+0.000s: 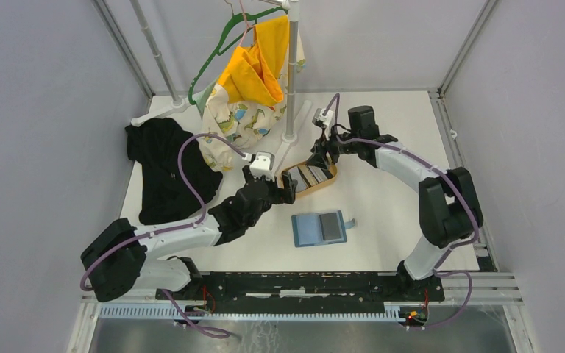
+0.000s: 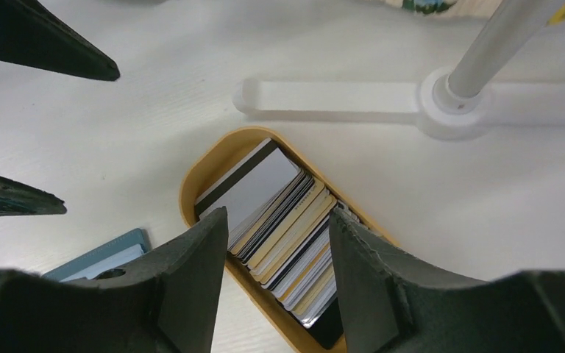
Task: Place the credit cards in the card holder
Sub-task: Pick up the credit card from the storage box.
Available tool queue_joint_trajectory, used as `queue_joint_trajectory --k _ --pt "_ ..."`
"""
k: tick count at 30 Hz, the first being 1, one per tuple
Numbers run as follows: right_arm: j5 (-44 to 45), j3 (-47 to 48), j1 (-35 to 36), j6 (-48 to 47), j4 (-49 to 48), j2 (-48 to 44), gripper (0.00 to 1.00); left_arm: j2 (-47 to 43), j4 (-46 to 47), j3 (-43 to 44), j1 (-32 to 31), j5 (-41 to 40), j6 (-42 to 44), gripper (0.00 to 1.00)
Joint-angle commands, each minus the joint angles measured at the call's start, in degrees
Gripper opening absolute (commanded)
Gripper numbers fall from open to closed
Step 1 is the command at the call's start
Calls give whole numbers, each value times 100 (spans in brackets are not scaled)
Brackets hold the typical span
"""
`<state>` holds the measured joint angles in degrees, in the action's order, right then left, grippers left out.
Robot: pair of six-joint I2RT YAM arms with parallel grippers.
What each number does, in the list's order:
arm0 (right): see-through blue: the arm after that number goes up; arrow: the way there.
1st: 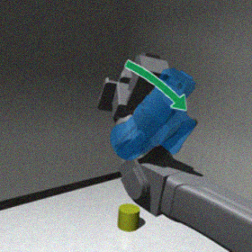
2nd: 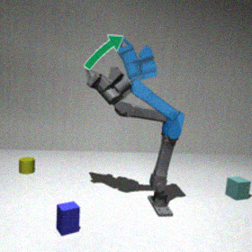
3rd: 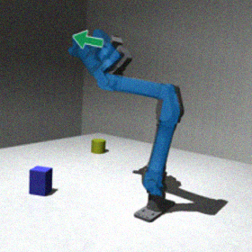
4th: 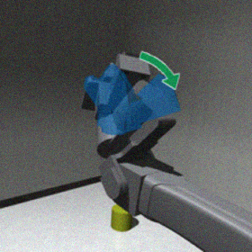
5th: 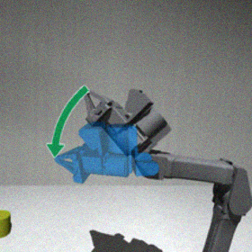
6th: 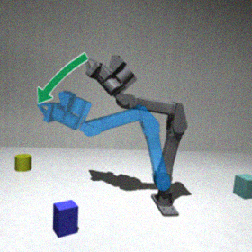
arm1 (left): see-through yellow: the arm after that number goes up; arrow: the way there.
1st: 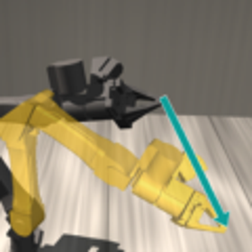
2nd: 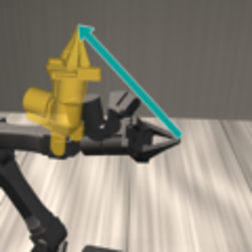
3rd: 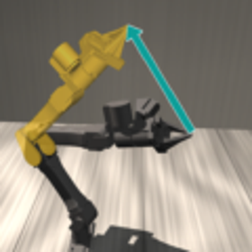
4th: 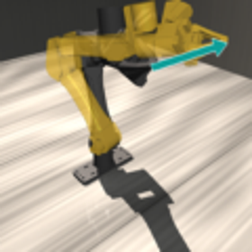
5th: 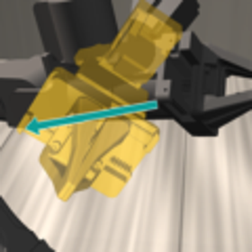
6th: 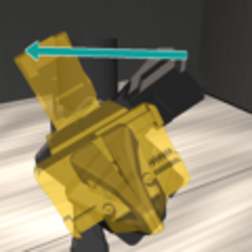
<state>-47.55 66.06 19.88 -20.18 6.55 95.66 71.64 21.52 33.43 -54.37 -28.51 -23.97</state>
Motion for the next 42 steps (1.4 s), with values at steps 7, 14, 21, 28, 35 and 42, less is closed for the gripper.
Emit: queue_joint_trajectory --k 7,14,21,28,35,42 --pt "1256 585 35 1567 2 888 62 0 984 -463 216 -80 -49 94" --pt "1560 640 25 2363 144 1206 61 132 974 -423 212 -93 -134 93" --pt "1624 767 25 2308 431 1412 65 140 975 -425 221 -102 -147 93" --pt "1608 882 3 2183 657 1543 67 158 986 -430 216 -104 -152 93" --pt "1505 891 -20 2151 764 1610 70 174 967 -425 216 -117 -152 93" --pt "1152 826 -22 2273 789 1693 70 141 984 -457 220 -128 -170 92"
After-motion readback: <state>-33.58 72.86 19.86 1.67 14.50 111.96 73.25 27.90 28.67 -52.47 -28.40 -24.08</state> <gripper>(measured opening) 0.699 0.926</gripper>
